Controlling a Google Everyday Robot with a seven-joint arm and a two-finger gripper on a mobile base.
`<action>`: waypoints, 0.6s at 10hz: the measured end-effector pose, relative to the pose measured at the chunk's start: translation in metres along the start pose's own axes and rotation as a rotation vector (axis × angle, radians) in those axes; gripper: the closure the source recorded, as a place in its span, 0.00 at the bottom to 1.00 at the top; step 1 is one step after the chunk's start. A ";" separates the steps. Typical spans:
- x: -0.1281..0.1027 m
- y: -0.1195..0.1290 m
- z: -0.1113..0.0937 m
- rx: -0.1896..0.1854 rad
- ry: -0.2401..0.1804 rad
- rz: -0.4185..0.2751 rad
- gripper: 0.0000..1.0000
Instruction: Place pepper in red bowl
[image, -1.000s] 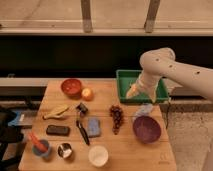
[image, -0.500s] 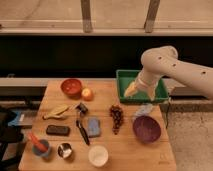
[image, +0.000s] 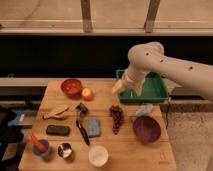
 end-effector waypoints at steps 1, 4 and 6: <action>0.000 0.022 0.003 -0.008 0.006 -0.054 0.20; -0.002 0.096 0.013 -0.053 0.031 -0.227 0.20; -0.002 0.151 0.021 -0.095 0.048 -0.338 0.20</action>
